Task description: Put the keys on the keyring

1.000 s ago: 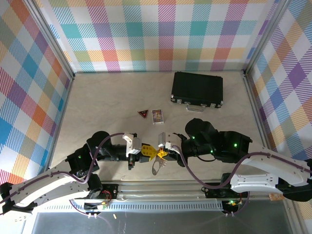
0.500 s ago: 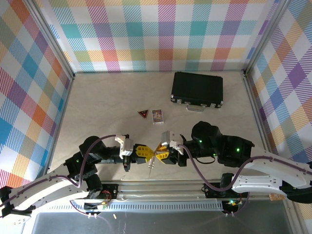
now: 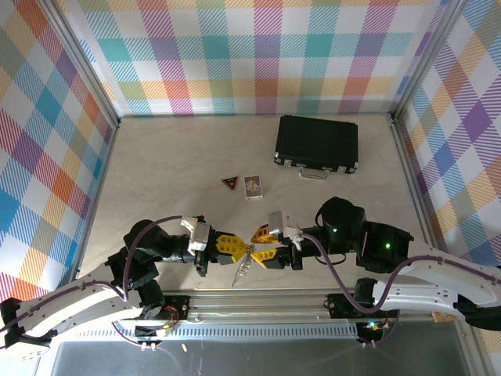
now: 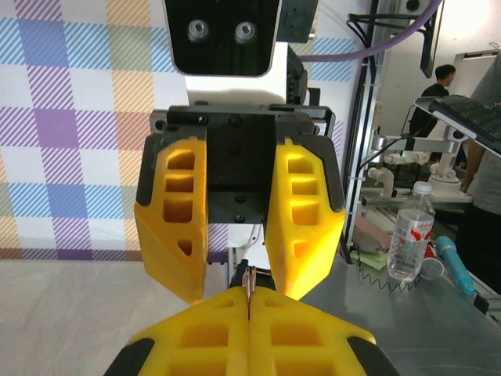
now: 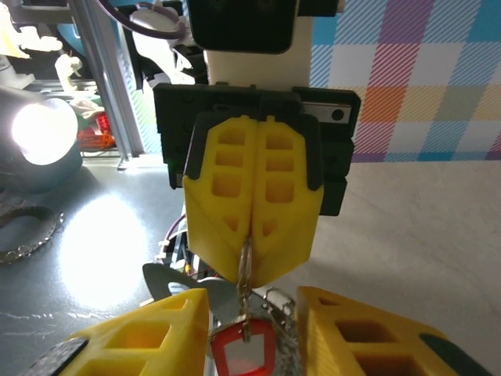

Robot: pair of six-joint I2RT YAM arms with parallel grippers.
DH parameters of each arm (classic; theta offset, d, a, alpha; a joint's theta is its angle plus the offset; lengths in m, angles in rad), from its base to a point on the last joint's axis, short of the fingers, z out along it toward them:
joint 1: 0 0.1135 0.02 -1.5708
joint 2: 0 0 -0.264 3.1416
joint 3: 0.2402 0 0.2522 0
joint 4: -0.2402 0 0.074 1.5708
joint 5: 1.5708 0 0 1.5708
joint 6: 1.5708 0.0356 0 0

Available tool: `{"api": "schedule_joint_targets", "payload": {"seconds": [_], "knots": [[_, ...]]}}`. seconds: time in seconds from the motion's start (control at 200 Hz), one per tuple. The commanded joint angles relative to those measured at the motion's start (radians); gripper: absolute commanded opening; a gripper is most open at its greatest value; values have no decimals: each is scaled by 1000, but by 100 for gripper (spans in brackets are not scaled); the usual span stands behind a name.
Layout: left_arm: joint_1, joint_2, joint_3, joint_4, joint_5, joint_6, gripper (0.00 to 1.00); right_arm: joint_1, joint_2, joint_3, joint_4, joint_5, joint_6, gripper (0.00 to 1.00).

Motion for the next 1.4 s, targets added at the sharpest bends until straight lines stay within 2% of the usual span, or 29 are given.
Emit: {"api": "schedule_joint_targets", "payload": {"seconds": [0.0, 0.24, 0.48, 0.61, 0.705, 0.785, 1.175, 1.24, 1.275, 1.395], "knots": [[-1, 8, -6, 95, 12, -9, 0, 4, -16, -15, 65, -49, 16, 36], [-1, 37, 2, 135, 26, -17, 0, 4, -20, -19, 61, -22, 16, 25], [-1, 26, -11, 118, 10, -22, 0, 4, -25, -19, 49, 13, 2, 0], [-1, 12, 23, -17, -35, 26, 0, 4, -17, 21, -29, 40, -37, 0], [-2, 4, 60, -162, -95, 94, 10, 4, 28, 91, -146, 56, -74, 0], [-2, 13, 83, -242, -137, 142, 11, 11, 74, 153, -234, 65, -100, 0], [-1, 87, 128, -285, -131, 164, 10, 51, 227, 310, -491, 184, -177, 0], [-1, 87, 132, -290, -133, 166, 7, 53, 241, 319, -510, 198, -180, 0], [-1, 86, 138, -298, -138, 170, 0, 55, 245, 322, -516, 205, -180, 0], [-1, 82, 143, -295, -136, 178, 0, 59, 228, 305, -483, 187, -172, 0]]}}
